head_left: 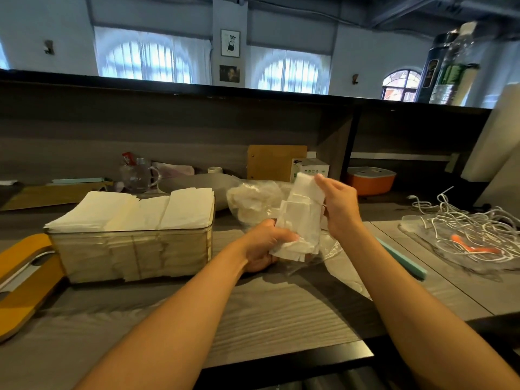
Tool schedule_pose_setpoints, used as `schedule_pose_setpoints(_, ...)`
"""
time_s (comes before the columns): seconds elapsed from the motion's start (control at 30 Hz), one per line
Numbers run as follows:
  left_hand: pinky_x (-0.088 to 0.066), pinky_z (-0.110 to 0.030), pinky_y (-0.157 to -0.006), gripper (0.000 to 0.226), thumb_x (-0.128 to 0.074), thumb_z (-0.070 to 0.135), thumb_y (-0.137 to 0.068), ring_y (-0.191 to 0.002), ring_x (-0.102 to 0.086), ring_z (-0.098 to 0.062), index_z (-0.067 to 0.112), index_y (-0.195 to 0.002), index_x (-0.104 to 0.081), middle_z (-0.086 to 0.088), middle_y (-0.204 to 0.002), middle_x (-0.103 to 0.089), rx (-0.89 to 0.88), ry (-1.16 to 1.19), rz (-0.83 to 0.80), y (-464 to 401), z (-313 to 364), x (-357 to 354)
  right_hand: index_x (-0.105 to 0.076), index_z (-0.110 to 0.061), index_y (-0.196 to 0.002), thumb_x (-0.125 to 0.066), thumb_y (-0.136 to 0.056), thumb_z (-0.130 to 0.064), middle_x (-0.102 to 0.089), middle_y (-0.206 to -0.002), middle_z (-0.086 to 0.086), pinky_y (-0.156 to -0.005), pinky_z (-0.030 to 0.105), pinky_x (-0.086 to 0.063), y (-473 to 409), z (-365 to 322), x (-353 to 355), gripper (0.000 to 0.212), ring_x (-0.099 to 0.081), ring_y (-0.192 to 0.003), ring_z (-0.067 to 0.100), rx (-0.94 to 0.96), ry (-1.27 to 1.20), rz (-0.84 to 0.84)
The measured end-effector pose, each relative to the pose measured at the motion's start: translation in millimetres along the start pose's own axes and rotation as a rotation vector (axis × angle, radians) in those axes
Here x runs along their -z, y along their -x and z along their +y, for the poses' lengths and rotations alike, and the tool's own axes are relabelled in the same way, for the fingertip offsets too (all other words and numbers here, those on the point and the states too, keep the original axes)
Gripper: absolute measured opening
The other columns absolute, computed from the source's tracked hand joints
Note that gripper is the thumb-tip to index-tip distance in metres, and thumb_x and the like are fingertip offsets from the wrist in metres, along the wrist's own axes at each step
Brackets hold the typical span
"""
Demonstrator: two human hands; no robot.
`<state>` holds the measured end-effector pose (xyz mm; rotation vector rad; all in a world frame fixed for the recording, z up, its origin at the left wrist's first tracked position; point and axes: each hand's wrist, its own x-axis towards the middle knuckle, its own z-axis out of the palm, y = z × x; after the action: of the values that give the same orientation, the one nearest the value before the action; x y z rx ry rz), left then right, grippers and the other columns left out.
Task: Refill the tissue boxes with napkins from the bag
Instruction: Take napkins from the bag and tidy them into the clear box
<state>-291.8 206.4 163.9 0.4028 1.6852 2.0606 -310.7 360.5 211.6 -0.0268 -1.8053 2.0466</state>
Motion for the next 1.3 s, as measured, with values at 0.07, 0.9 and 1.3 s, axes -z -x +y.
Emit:
schedule_pose_setpoints(0.07, -0.059, -0.038, -0.082, 0.041, -0.054, -0.006, -0.092, -0.095, -0.068, -0.028, 0.005, -0.132, -0.051, -0.017, -0.112, -0.066, 0.005, 0.074, 0.034, 0, 1, -1, -0.066, -0.022, -0.093, -0.063, -0.094, -0.031, -0.065, -0.104, 0.006, -0.087, 0.043, -0.057, -2, -8, 8, 0.009, -0.063, -0.103, 0.027, 0.024, -0.147, 0.115)
schedule_pose_setpoints(0.9, -0.053, -0.052, -0.094, 0.048, -0.065, 0.003, -0.082, -0.108, -0.065, -0.039, 0.003, -0.129, -0.054, -0.022, -0.12, -0.066, -0.07, 0.002, -0.01, 0, -6, -3, -0.074, -0.019, -0.097, -0.07, -0.087, -0.014, -0.071, -0.094, 0.003, -0.083, 0.038, -0.053, 4, 10, 13, 0.012, -0.066, -0.093, 0.022, 0.065, 0.416, -0.47)
schedule_pose_setpoints(1.3, -0.06, -0.048, -0.08, 0.013, -0.069, 0.016, -0.09, -0.099, -0.069, -0.028, 0.024, -0.101, -0.066, -0.008, -0.108, -0.071, -0.342, -0.052, 0.547, 43, -9, -14, -0.065, -0.01, -0.12, -0.068, -0.088, -0.005, -0.071, -0.108, 0.008, -0.078, 0.031, -0.058, 71, 17, 23, 0.032, -0.068, -0.101, 0.02, 0.073, 0.222, -0.189)
